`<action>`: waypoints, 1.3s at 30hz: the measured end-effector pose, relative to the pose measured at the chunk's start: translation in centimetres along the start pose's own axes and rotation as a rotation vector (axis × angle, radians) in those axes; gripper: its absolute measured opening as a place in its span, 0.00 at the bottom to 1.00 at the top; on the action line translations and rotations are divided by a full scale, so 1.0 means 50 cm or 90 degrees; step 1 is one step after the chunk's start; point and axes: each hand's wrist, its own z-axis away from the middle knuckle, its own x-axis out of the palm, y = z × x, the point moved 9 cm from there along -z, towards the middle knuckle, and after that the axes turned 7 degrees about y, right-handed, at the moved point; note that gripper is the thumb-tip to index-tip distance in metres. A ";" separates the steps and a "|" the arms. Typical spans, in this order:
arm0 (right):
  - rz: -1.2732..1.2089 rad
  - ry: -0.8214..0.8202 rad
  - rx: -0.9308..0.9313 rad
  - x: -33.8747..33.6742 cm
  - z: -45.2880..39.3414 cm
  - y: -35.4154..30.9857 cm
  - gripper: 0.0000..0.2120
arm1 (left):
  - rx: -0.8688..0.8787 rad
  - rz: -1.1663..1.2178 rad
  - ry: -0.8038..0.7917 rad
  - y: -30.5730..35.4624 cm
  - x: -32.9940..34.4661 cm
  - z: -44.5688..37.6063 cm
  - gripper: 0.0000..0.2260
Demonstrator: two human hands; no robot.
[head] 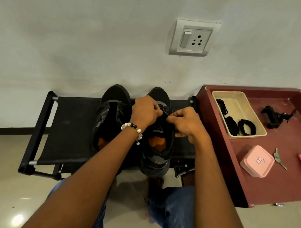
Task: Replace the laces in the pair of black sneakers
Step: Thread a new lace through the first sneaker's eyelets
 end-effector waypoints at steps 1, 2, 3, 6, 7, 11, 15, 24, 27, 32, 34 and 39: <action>-0.001 0.004 -0.002 -0.001 0.000 -0.001 0.05 | -0.007 0.001 0.009 -0.002 0.001 0.001 0.07; 0.000 0.005 -0.006 -0.002 0.000 -0.002 0.05 | -0.011 0.006 0.019 -0.002 0.003 0.004 0.07; 0.003 0.005 -0.015 -0.002 -0.001 -0.004 0.05 | -0.016 0.012 0.027 -0.004 0.006 0.007 0.08; 0.004 -0.011 -0.043 0.000 -0.001 -0.007 0.05 | -0.031 0.030 0.048 -0.008 0.015 0.019 0.08; 0.001 -0.024 -0.048 0.002 -0.001 -0.006 0.05 | -0.044 0.053 0.049 -0.013 0.019 0.020 0.08; -0.033 -0.082 -0.058 0.011 -0.002 0.000 0.07 | -0.136 0.185 0.027 -0.043 0.040 0.016 0.04; -0.102 -0.083 -0.018 0.017 -0.018 0.019 0.12 | -0.203 0.234 0.010 -0.060 0.053 0.014 0.03; -0.073 0.162 -0.024 0.001 -0.049 0.018 0.02 | -0.240 0.194 0.059 -0.059 0.050 0.028 0.02; -0.084 0.192 0.003 0.002 -0.048 0.019 0.07 | -0.216 0.220 0.038 -0.055 0.044 0.027 0.01; -0.249 0.240 0.138 -0.020 -0.045 0.046 0.11 | -0.107 0.192 -0.010 -0.038 0.025 0.025 0.04; -0.505 0.235 0.180 -0.036 -0.039 0.058 0.10 | -0.050 0.136 -0.007 -0.028 0.007 0.031 0.10; -0.875 0.302 0.128 -0.097 -0.025 0.078 0.09 | -0.034 0.033 -0.105 -0.021 -0.016 0.057 0.23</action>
